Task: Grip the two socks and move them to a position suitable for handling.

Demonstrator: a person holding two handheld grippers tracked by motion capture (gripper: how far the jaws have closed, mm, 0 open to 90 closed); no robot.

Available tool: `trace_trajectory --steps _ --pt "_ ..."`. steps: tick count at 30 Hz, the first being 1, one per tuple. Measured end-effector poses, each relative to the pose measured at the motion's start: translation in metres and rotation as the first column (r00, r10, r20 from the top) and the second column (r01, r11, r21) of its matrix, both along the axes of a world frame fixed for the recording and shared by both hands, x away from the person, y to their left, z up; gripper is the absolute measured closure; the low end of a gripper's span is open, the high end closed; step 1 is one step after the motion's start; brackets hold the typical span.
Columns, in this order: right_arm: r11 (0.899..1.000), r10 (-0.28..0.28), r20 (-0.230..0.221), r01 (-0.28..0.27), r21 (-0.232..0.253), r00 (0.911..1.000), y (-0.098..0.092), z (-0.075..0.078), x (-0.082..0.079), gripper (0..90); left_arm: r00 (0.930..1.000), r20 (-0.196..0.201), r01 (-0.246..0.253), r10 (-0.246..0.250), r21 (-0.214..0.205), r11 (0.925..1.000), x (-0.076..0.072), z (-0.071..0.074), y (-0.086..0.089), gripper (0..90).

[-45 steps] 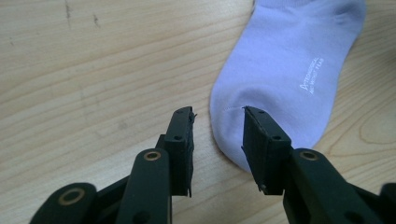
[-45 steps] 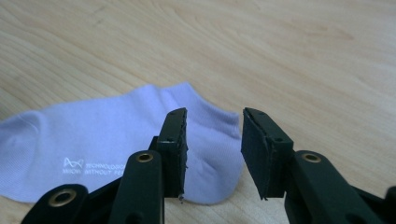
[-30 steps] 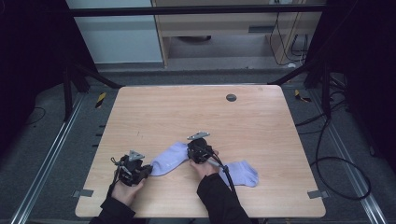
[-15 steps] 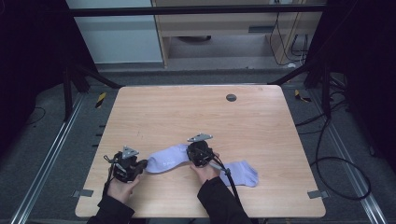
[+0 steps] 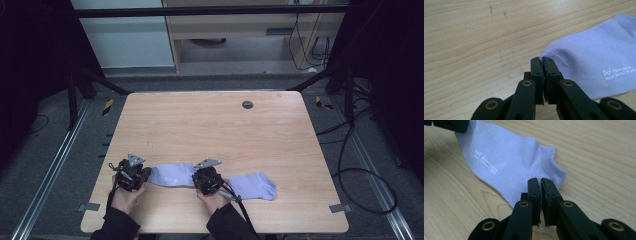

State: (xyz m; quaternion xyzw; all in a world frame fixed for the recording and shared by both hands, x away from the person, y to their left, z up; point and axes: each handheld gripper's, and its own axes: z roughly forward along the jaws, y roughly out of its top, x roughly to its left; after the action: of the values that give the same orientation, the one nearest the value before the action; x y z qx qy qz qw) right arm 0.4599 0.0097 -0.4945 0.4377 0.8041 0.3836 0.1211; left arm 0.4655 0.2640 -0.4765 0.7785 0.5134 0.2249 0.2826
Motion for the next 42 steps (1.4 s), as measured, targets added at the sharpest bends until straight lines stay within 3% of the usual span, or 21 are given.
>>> trace_trajectory --steps 2,6,11,14,21,23,28,34,35,42 --pt "1.000 0.000 -0.004 0.000 -0.004 1.0000 0.001 -0.002 0.000 82.7 1.0000 0.005 -0.002 0.002 0.003 1.0000 0.000 0.000 0.001 85.7" --pt "1.000 -0.012 0.004 0.012 0.007 0.9999 -0.002 0.002 -0.001 73.0 0.9995 0.025 -0.020 0.020 -0.018 0.9996 -0.001 0.003 0.004 74.7" --pt "0.999 -0.034 0.044 0.032 0.043 0.9985 -0.018 0.022 -0.003 66.5 0.9973 0.067 -0.026 0.030 -0.062 0.9978 -0.006 0.012 0.007 63.6" --pt "0.997 -0.052 0.075 0.048 0.056 0.9958 -0.037 0.039 0.001 61.4 0.9963 0.083 -0.012 0.021 -0.100 0.9950 -0.011 0.018 0.004 58.2" --pt "0.996 -0.077 0.096 0.072 0.054 0.9924 -0.076 0.055 0.003 54.1 0.9946 0.098 0.047 -0.033 -0.142 0.9887 -0.019 0.027 -0.011 51.7" --pt "0.994 -0.100 0.103 0.094 0.061 0.9896 -0.100 0.059 0.001 51.7 0.9934 0.102 0.067 -0.053 -0.144 0.9873 -0.022 0.029 -0.018 51.1" --pt "0.990 -0.132 0.118 0.124 0.073 0.9842 -0.127 0.060 -0.002 49.1 0.9887 0.100 0.127 -0.112 -0.160 0.9790 -0.027 0.031 -0.041 50.7" --pt "0.987 -0.158 0.128 0.154 0.044 0.9791 -0.165 0.054 -0.011 46.7 0.9827 0.097 0.172 -0.158 -0.160 0.9721 -0.030 0.031 -0.062 50.5" --pt "0.986 -0.166 0.121 0.162 0.037 0.9787 -0.179 0.051 -0.014 45.8 0.9807 0.091 0.185 -0.173 -0.153 0.9707 -0.029 0.031 -0.069 50.5" --pt "0.981 -0.195 0.108 0.193 0.028 0.9748 -0.211 0.045 -0.021 46.6 0.9746 0.076 0.220 -0.211 -0.147 0.9644 -0.026 0.027 -0.094 50.8"
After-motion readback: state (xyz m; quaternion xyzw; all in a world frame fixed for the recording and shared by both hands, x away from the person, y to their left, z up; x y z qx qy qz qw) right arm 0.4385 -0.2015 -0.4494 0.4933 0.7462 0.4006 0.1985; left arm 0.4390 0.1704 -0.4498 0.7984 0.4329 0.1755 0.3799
